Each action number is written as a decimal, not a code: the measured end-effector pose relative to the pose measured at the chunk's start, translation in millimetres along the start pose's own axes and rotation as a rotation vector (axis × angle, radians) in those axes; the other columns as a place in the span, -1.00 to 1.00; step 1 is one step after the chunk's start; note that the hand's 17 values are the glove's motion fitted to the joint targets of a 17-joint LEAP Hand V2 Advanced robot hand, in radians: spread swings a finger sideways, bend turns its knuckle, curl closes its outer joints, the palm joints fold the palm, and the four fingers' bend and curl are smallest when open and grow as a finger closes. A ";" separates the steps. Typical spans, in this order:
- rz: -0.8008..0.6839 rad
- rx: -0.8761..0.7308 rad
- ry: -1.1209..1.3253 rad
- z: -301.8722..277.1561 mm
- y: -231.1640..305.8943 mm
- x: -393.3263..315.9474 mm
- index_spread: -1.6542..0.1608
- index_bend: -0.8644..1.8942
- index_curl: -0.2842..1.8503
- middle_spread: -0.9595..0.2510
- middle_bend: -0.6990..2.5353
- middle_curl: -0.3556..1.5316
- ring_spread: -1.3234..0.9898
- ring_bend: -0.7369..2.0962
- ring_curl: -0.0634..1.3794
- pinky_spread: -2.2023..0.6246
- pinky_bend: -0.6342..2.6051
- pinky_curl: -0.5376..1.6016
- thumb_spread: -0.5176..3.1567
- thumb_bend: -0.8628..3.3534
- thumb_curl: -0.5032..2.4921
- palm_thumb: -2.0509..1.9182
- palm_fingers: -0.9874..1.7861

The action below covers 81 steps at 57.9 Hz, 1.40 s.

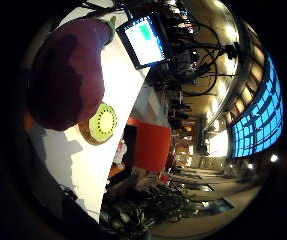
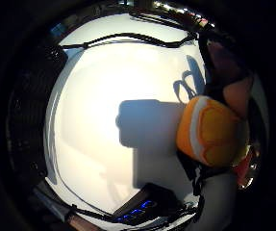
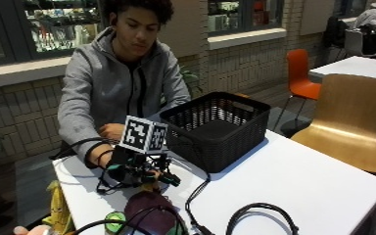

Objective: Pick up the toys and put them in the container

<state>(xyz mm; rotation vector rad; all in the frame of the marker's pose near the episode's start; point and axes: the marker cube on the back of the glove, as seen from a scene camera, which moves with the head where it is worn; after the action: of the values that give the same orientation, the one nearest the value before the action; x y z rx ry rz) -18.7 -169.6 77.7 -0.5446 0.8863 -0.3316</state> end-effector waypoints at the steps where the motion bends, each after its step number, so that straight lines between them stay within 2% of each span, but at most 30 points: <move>1: -0.001 0.005 -0.003 -0.3 0.2 -0.6 0.51 0.72 -0.09 0.48 -0.47 -0.47 0.05 -0.41 -0.91 0.54 -0.50 -0.20 0.01 -0.56 -0.43 0.24 -0.38; 14: 0.003 0.053 -0.033 -8.7 3.1 -3.7 0.55 0.75 -0.13 0.36 -0.46 -0.41 0.01 -0.38 -0.87 0.54 -0.51 -0.22 0.02 -0.55 -0.43 0.29 -0.36; 21: 0.021 0.122 -0.068 -33.6 8.0 1.3 0.56 0.76 -0.15 0.34 -0.46 -0.38 0.00 -0.38 -0.85 0.54 -0.51 -0.23 0.01 -0.55 -0.43 0.30 -0.36; 30: 0.018 0.283 -0.171 -114.4 13.7 -1.1 0.58 0.77 -0.18 0.34 -0.44 -0.34 -0.01 -0.38 -0.83 0.54 -0.52 -0.24 0.01 -0.56 -0.44 0.31 -0.34; 40: -0.108 0.433 -0.183 -213.5 17.4 -66.7 0.59 0.78 -0.20 0.32 -0.44 -0.30 -0.01 -0.37 -0.81 0.54 -0.51 -0.25 0.01 -0.56 -0.44 0.32 -0.33; 47: -0.219 0.438 -0.229 -240.6 15.2 -119.4 0.59 0.78 -0.21 0.32 -0.44 -0.28 -0.02 -0.37 -0.79 0.54 -0.51 -0.26 0.01 -0.57 -0.44 0.32 -0.32; 53: -0.248 0.404 -0.286 -247.7 1.8 -156.2 0.59 0.79 -0.22 0.31 -0.45 -0.27 -0.02 -0.36 -0.78 0.54 -0.51 -0.26 0.01 -0.58 -0.44 0.32 -0.32; 60: -0.413 0.389 -0.293 -245.3 2.4 -182.7 0.60 0.79 -0.23 0.31 -0.45 -0.26 -0.02 -0.37 -0.77 0.54 -0.49 -0.25 0.00 -0.58 -0.44 0.32 -0.31; 67: -0.367 0.337 -0.253 -240.0 -2.8 -187.7 0.60 0.76 -0.24 0.32 -0.45 -0.25 -0.02 -0.37 -0.75 0.54 -0.49 -0.24 0.01 -0.60 -0.45 0.31 -0.32; 70: -0.354 0.305 -0.238 -238.3 -3.6 -187.8 0.59 0.67 -0.27 0.35 -0.46 -0.25 -0.01 -0.37 -0.75 0.54 -0.46 -0.22 0.00 -0.60 -0.45 0.28 -0.36; 73: -0.308 0.281 -0.240 -237.3 -5.5 -185.6 0.58 0.45 -0.33 0.41 -0.46 -0.26 0.01 -0.36 -0.73 0.54 -0.41 -0.20 -0.02 -0.62 -0.46 0.24 -0.46; 74: -0.302 0.280 -0.242 -237.0 -5.4 -184.7 0.58 0.32 -0.38 0.44 -0.47 -0.26 0.02 -0.35 -0.72 0.54 -0.38 -0.18 -0.03 -0.62 -0.47 0.22 -0.51; 76: -0.307 0.281 -0.254 -236.8 -4.0 -182.6 0.58 0.18 -0.42 0.47 -0.47 -0.26 0.03 -0.34 -0.70 0.54 -0.35 -0.17 -0.04 -0.62 -0.47 0.19 -0.53; 81: -0.343 0.301 -0.271 -235.0 -2.2 -171.0 0.56 0.00 -0.48 0.53 -0.50 -0.29 0.04 -0.36 -0.68 0.54 -0.35 -0.16 -0.07 -0.62 -0.48 0.13 -0.51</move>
<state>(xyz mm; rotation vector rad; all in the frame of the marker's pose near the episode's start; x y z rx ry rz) -309.1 -160.8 68.2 -0.4467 0.4667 -0.6745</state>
